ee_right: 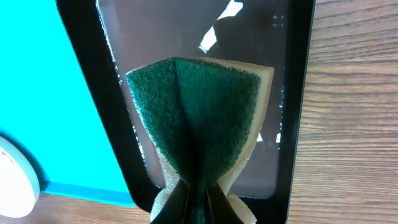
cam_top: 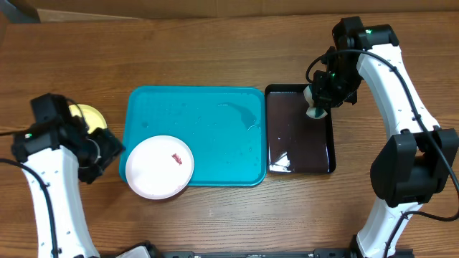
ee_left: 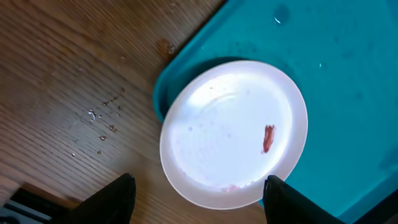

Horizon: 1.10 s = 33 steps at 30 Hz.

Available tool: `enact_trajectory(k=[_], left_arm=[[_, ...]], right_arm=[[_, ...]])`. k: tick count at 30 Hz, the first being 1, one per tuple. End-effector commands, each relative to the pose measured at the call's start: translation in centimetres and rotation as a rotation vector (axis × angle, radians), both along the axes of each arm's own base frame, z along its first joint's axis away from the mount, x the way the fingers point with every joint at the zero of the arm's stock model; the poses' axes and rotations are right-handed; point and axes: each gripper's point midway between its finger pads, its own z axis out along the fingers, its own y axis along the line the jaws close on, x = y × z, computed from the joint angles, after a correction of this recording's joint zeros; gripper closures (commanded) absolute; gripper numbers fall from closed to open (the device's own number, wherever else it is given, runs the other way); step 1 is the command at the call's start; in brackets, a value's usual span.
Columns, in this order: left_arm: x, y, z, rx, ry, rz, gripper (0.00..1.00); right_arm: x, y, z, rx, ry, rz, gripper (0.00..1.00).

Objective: Clean dirty plates on tray and stack at the side
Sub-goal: 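Move the left gripper to the stained white plate and grip its rim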

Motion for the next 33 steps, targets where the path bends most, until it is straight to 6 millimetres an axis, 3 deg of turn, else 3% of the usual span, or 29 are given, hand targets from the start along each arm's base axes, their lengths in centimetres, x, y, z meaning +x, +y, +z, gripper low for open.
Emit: enact_trajectory(k=[1,10,18,24,30,33], left_arm=[[-1.2,-0.7,-2.1,0.021,0.072,-0.021,0.35],[-3.6,-1.2,-6.8,0.004,0.157,-0.011,0.54],[-5.0,-1.7,-10.1,-0.002,0.184,-0.013,0.56],[-5.4,-1.8,-11.4,-0.002,0.183,-0.009,0.65],[-5.0,-1.6,-11.5,0.009,0.167,-0.009,0.79],[-5.3,-1.7,-11.8,0.006,0.175,-0.009,0.79]], right_arm=[[0.1,-0.1,0.8,0.0,-0.026,0.005,0.95],[0.1,-0.2,0.8,-0.001,-0.027,0.005,0.95],[0.1,-0.2,0.8,-0.001,-0.027,0.005,0.95],[0.1,-0.2,0.8,-0.001,-0.027,0.005,0.95],[0.1,-0.1,0.8,0.0,-0.026,0.005,0.95],[0.0,-0.2,0.8,-0.001,-0.023,0.005,0.95]])
